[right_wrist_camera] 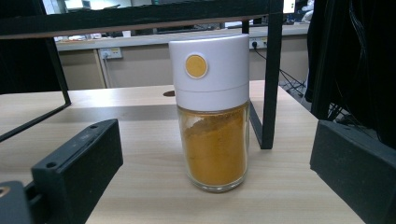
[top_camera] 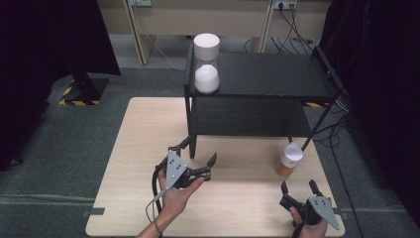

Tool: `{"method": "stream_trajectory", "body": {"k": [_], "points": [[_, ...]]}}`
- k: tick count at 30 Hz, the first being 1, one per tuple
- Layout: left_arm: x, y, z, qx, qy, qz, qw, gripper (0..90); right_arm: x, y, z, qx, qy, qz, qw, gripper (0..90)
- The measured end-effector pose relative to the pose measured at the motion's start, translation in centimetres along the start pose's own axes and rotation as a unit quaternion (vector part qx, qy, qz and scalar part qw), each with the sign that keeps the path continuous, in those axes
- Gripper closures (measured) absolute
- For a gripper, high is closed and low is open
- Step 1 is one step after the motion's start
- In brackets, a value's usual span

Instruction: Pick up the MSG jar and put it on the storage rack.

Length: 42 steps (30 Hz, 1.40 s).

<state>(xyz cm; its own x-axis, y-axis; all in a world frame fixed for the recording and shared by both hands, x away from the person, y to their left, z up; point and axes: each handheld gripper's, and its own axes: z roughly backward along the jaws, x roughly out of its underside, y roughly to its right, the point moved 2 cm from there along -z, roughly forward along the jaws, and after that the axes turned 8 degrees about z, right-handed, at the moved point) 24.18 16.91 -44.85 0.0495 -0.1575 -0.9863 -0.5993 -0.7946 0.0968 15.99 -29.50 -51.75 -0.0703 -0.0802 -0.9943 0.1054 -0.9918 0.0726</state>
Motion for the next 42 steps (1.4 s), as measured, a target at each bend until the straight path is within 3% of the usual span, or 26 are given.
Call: {"method": "stream_trajectory", "body": {"k": [15, 25, 42], "points": [[5.3, -0.3, 2.3, -0.003, -0.056, 0.023, 0.9982, 8.9, 0.0, 0.0, 0.0, 0.000, 0.000, 0.001, 1.0000, 2.6], [8.0, -0.3, 3.4, -0.009, -0.070, 0.050, 0.9963, 9.3, 0.0, 0.0, 0.0, -0.001, 0.001, 0.002, 1.0000, 2.6], [7.9, -0.2, 3.5, -0.009, -0.077, 0.046, 0.9959, 9.8, -0.1, 0.1, 0.0, -0.006, -0.002, 0.006, 1.0000, 2.5]]}}
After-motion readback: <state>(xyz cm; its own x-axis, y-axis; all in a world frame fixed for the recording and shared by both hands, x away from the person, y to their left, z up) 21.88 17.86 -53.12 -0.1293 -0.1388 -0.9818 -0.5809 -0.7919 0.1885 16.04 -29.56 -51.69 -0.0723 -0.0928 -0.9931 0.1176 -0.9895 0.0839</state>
